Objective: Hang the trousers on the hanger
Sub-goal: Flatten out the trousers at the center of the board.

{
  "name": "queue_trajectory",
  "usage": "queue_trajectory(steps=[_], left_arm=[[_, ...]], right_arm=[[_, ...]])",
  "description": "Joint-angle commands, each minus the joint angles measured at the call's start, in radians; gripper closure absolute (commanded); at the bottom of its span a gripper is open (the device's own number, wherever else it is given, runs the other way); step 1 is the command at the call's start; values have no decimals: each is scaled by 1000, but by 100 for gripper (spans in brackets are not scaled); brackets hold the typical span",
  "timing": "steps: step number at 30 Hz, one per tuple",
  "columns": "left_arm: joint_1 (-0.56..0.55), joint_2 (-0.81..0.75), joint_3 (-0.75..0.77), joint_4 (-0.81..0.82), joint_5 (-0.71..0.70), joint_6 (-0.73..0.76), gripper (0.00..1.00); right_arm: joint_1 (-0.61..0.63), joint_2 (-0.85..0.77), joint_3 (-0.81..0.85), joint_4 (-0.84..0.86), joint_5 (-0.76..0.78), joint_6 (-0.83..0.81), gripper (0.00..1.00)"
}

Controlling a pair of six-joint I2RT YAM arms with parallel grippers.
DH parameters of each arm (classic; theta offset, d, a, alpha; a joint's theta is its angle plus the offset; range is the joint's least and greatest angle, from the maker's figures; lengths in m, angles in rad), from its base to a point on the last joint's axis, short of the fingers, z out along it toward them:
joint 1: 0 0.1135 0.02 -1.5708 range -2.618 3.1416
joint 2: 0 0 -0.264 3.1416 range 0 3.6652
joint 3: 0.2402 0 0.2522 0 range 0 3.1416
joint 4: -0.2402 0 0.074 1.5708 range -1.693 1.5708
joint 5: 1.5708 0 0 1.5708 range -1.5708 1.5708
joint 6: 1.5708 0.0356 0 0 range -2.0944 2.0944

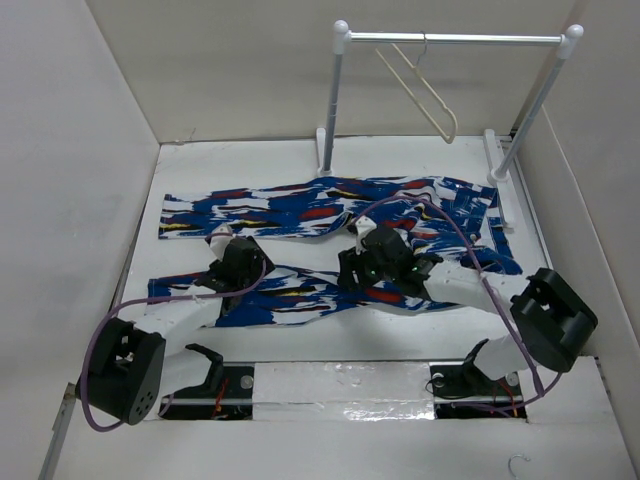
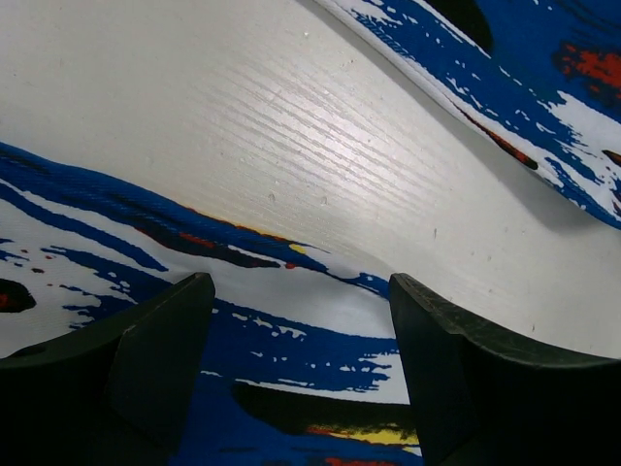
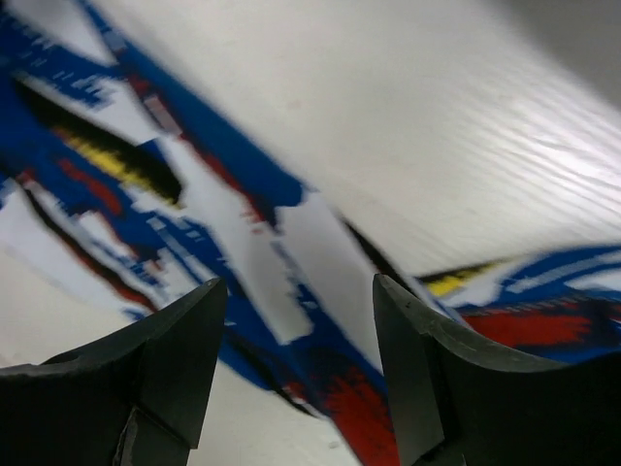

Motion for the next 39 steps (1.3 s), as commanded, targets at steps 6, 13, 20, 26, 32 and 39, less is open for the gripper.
queue_trajectory(steps=[6,13,20,26,32,39], left_arm=[[3,3,53,-38,-3,27,29],[3,-83,29,-77,-15,18,29],[3,-100,73,-202,-43,-24,30],[3,-162,87,-292,-46,-50,19],[12,-228,72,-369,-121,-96,17],[23,-217,102,-312,-172,-116,12]], right_arm=[[82,202,229,-5,-48,-96,32],[91,429,462,-86,-9,-149,33],[91,437,513,-91,23,-170,100],[100,150,374,-97,89,-185,100],[118,-43,193,-109,71,-158,100],[169,-85,11,-57,51,-109,100]])
